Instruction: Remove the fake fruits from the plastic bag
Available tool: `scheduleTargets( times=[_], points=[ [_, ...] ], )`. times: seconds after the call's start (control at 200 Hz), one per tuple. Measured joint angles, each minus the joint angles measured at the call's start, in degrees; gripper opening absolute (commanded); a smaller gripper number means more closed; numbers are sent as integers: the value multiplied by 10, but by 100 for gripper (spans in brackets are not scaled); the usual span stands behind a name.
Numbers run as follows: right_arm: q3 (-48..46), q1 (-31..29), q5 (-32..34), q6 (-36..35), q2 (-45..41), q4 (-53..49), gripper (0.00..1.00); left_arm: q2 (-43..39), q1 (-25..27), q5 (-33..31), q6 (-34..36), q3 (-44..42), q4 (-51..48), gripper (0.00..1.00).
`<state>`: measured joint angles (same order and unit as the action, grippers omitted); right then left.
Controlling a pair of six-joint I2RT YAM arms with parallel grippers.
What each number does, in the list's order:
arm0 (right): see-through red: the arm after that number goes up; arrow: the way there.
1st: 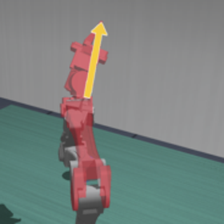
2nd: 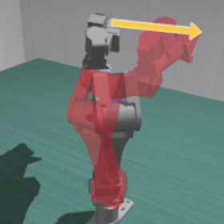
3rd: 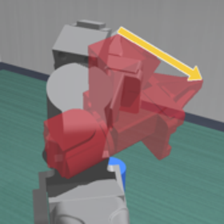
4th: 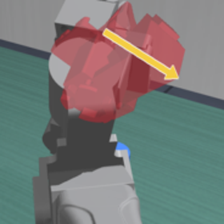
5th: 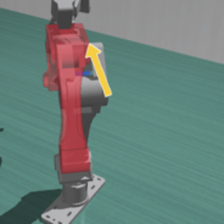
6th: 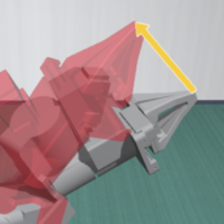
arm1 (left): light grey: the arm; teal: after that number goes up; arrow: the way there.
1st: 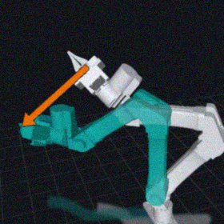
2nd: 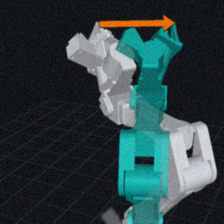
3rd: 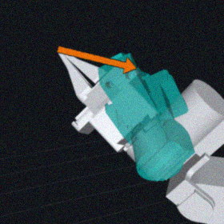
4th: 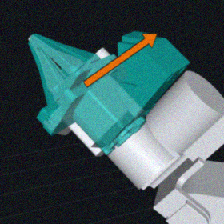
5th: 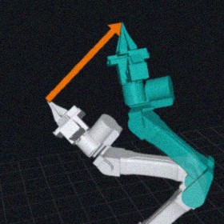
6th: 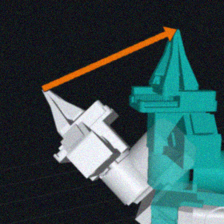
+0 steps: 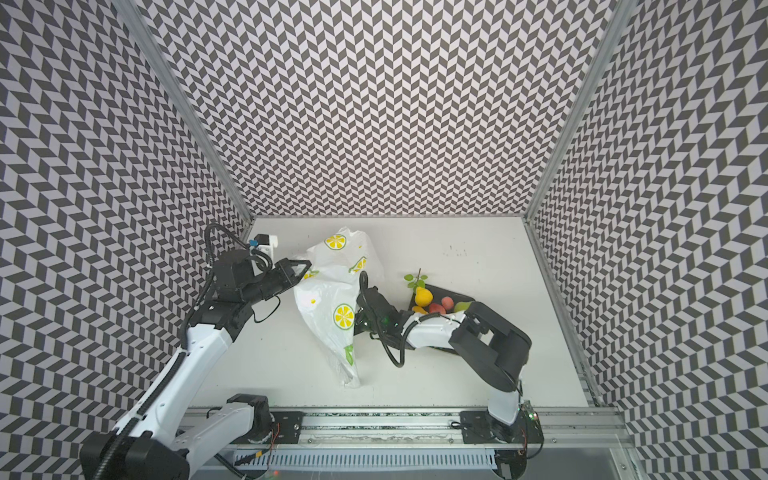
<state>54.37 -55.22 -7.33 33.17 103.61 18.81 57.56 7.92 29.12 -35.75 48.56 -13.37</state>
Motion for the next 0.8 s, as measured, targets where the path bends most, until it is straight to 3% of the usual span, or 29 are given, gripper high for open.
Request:
scheduleTargets(
  times=[0.14,0.3,0.33,0.466,0.536,0.656,0.796],
  points=[
    [-20,0,42,1,-17,-10,83,-10,45,-7,39,-1,-11,11],
    [-24,0,64,3,-16,-21,84,0,21,-23,56,-23,-15,17],
    [-24,0,66,3,-16,-22,84,8,12,-27,58,-26,-17,23],
    [-21,0,70,3,-10,-23,84,50,-29,-49,64,-33,-35,77],
    [-19,0,71,3,-4,-23,84,54,-45,-67,64,-34,-52,99],
    [-19,0,69,3,-1,-26,84,35,-54,-119,70,-15,-92,100],
    [-17,0,55,3,-1,-25,83,9,-54,-193,88,64,-147,100]
  ],
)
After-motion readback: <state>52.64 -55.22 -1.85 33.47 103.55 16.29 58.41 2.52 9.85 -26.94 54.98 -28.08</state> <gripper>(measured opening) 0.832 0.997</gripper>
